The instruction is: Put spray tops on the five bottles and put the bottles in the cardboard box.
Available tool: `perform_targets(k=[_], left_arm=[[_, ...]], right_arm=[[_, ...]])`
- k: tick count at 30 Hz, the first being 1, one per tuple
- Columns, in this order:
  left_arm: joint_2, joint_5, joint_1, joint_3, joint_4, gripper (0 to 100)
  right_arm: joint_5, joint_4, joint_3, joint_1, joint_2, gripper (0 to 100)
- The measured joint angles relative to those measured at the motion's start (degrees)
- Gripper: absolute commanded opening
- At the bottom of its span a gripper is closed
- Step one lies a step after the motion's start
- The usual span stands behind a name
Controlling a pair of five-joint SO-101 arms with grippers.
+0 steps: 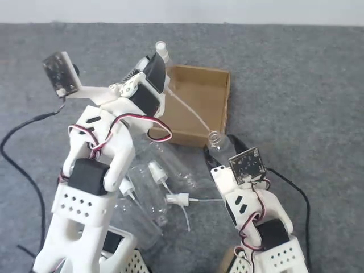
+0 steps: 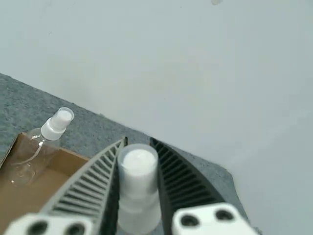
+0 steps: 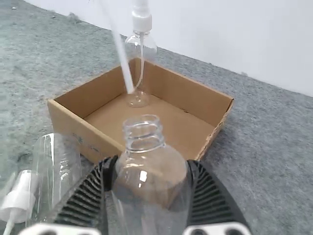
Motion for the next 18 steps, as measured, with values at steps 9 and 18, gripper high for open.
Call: perform_targets(k=[9,18], left_arm=[[0.0,0.0,2.6,3.3,-0.2,1],[0.0,0.0,3.6,5.1,-0.2,1]], right_arm=[[0.0,0.0,0.0,-0.1,0.0,0.6],[0.0,0.0,0.0,-0.1,0.0,0.6]])
